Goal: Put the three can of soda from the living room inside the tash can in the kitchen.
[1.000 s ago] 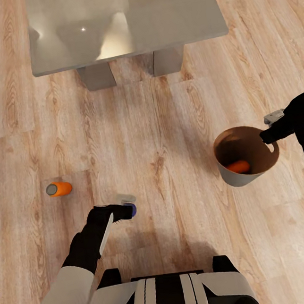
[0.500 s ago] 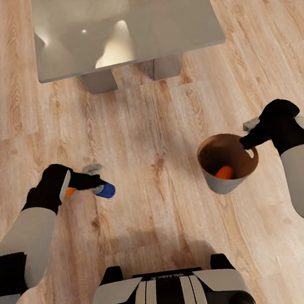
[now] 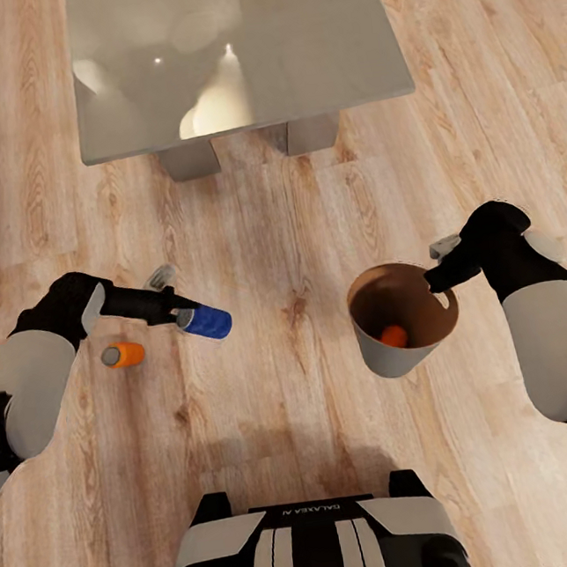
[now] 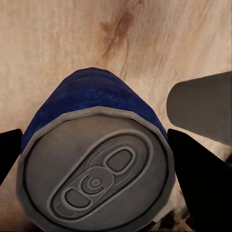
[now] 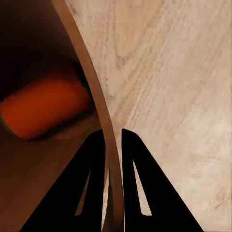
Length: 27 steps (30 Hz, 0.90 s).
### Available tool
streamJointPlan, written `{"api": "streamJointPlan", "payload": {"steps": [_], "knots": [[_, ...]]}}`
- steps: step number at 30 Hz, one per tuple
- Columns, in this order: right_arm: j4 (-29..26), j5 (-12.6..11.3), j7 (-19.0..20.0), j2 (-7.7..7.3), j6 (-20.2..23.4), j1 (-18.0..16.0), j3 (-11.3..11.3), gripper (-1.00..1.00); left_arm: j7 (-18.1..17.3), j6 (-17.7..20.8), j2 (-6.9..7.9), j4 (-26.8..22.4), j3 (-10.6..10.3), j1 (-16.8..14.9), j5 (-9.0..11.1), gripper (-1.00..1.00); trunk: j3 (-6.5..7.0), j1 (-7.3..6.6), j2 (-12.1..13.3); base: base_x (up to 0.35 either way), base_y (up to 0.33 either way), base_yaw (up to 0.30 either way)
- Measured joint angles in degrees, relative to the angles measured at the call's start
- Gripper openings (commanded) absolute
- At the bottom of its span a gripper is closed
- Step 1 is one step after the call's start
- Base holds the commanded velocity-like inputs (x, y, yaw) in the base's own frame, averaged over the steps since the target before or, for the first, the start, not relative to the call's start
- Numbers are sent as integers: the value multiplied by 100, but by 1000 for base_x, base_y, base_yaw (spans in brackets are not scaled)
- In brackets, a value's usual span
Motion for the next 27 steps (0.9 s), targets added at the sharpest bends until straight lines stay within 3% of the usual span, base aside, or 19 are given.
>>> {"api": "streamJointPlan", "payload": {"steps": [2, 4, 7, 10, 13, 16, 19, 21, 24, 27], "knots": [[2, -127, 18, 58, 109, 57, -15, -100, -166, 0, -19, 236, 0, -213, -16, -100, 36, -44, 80, 0, 0, 0], [5, -63, 13, 129, 59, 111, -10, -100, -254, 0, -64, 400, 8, -396, -6, -100, 72, -88, 160, 0, 0, 0], [8, -41, 1, 286, 39, 178, -12, -100, -317, 0, -288, 520, 3, -596, -7, -100, 126, -154, 281, 0, 0, 0], [7, -68, -150, 436, 73, 251, -22, -100, -334, 0, -541, 555, 8, -659, -5, -100, 180, -219, 401, 0, 0, 0], [7, -72, -601, 617, 51, 353, -37, -100, -339, 0, -781, 572, -17, -687, -38, -100, 233, -285, 521, 0, 0, 0], [5, -61, -899, 694, 29, 415, -55, -100, -335, 0, -899, 576, -26, -698, -50, -100, 287, -351, 642, 0, 0, 0], [6, -79, -963, 764, 28, 432, -51, -100, -334, 0, -976, 573, -25, -700, -47, -100, 341, -417, 762, 0, 0, 0], [7, -57, -1006, 941, 2, 443, -46, -100, -334, 0, -1105, 571, -20, -701, -36, -100, 377, -461, 842, 0, 0, 0], [8, -197, -1009, 1069, 108, 447, -48, -100, -333, 0, -1215, 571, -21, -703, -37, -100, 431, -527, 962, 0, 0, 0], [6, -47, -1153, 1235, 4, 446, -26, -100, -332, 0, -1405, 553, -25, -702, -32, -100, 485, -593, 1083, 0, 0, 0]]}}
